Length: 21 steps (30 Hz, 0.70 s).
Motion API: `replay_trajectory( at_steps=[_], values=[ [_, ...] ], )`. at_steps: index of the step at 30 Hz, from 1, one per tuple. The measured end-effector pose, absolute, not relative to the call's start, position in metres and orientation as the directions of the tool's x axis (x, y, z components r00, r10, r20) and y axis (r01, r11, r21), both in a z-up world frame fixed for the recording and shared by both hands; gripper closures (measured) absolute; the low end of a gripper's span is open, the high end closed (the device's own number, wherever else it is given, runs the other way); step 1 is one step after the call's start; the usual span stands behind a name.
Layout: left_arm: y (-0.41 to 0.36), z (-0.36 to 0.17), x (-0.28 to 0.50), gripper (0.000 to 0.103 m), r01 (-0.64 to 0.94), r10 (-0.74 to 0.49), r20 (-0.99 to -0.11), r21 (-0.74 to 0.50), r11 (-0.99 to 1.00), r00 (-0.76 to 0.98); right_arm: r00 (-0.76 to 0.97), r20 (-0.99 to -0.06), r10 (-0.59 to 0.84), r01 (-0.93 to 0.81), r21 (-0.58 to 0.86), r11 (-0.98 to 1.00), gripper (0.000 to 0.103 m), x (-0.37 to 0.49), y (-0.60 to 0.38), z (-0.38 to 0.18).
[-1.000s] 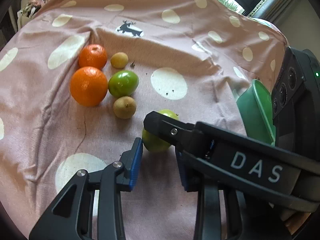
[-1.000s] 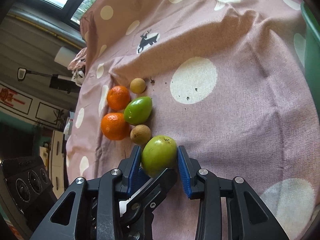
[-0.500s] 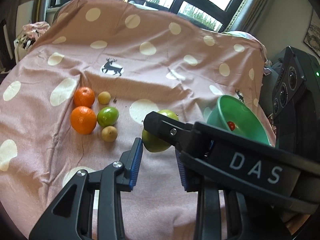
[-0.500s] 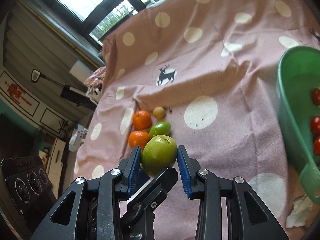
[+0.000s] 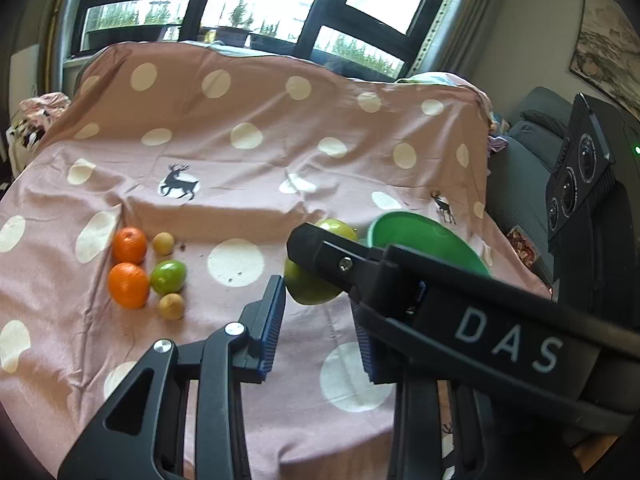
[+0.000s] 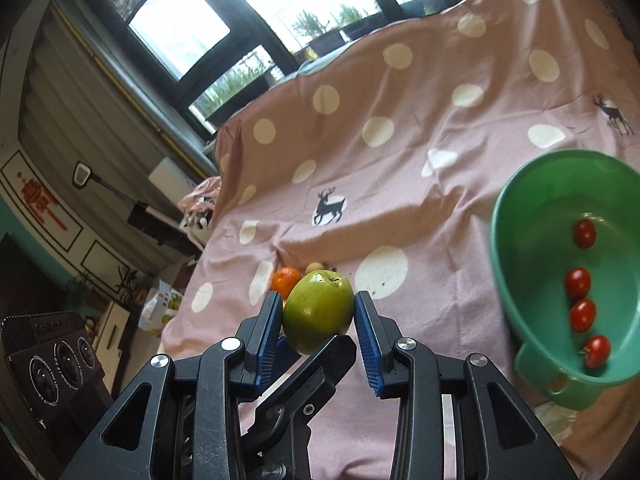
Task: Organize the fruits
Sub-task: 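Lift the apple with the right tool and carry it over the green bowl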
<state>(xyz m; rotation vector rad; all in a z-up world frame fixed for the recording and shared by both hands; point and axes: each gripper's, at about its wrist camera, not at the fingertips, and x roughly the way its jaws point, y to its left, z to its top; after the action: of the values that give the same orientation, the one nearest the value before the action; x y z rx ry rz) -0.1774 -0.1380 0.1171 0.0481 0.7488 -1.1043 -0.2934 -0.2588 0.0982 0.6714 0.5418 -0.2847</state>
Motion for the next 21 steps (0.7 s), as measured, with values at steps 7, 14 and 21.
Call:
replay_trajectory(
  at_steps=[7, 14, 21],
  values=[
    [-0.167, 0.125, -0.200, 0.070, 0.860, -0.809, -0.557, -0.302, 0.411, 0.190, 0.830, -0.537, -0.152, 0.466, 0.517, 0.718, 0.064, -0.317, -0.279, 0.106],
    [-0.196, 0.127, -0.223, 0.070, 0.896, -0.816, -0.562, -0.284, 0.341, 0.133, 0.830, -0.515, -0.212, 0.506, 0.537, 0.675, 0.064, -0.349, -0.301, 0.107],
    [-0.221, 0.123, -0.238, 0.070, 0.917, -0.811, -0.581, -0.282, 0.281, 0.070, 0.808, -0.523, -0.270, 0.563, 0.553, 0.614, 0.064, -0.371, -0.321, 0.102]
  ],
)
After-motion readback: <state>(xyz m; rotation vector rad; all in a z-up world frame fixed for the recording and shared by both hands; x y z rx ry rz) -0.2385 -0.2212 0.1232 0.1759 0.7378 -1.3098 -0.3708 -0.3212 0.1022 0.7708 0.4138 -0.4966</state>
